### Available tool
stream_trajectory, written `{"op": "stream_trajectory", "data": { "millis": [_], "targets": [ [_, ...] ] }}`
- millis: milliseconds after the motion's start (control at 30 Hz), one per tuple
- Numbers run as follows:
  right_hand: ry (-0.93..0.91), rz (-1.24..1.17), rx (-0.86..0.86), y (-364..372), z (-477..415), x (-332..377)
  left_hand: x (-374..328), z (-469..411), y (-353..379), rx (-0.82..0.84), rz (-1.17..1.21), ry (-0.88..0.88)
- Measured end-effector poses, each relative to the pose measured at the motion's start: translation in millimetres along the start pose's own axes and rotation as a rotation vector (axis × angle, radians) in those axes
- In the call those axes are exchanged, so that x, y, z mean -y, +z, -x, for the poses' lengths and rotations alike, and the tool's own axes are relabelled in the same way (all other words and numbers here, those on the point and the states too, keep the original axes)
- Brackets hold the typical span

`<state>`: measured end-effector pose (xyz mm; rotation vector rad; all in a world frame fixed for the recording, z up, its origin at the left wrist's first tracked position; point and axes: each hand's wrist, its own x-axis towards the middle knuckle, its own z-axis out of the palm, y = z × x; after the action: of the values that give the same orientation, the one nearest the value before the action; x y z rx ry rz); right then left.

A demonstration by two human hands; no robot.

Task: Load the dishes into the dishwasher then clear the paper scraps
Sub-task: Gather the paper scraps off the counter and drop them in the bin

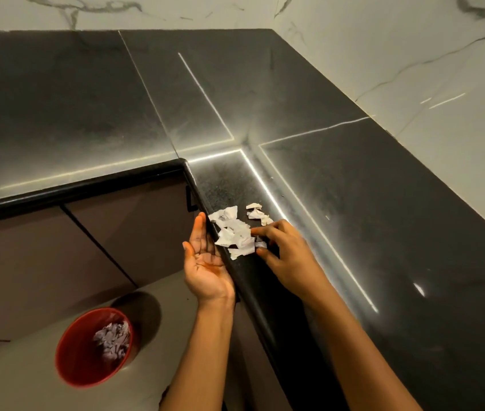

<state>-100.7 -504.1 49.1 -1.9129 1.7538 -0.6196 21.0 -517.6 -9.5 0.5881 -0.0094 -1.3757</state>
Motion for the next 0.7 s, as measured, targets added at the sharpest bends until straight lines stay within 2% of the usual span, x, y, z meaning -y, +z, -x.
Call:
{"op": "stream_trajectory", "data": {
  "millis": [267, 400, 467, 700],
  "targets": [
    [-0.108, -0.063, 0.058, 18.4, -7.1, 30.8, -3.2, -0.5, 11.3, 0.005, 0.006, 0.002],
    [-0.084, -0.122, -0.161, 12.3, -13.1, 25.1, -3.2, -1.1, 10.8, -0.013, 0.077, 0.002],
    [-0.069, -0.155, -0.197, 7.3, -20.1, 21.3, -2.2, -2.2, 10.3, -0.010, 0.114, 0.001],
    [-0.111, -0.143, 0.045, 28.2, -44.0, 37.9, -1.0, -11.1, 8.8, 0.017, 0.056, 0.029]
  ]
}}
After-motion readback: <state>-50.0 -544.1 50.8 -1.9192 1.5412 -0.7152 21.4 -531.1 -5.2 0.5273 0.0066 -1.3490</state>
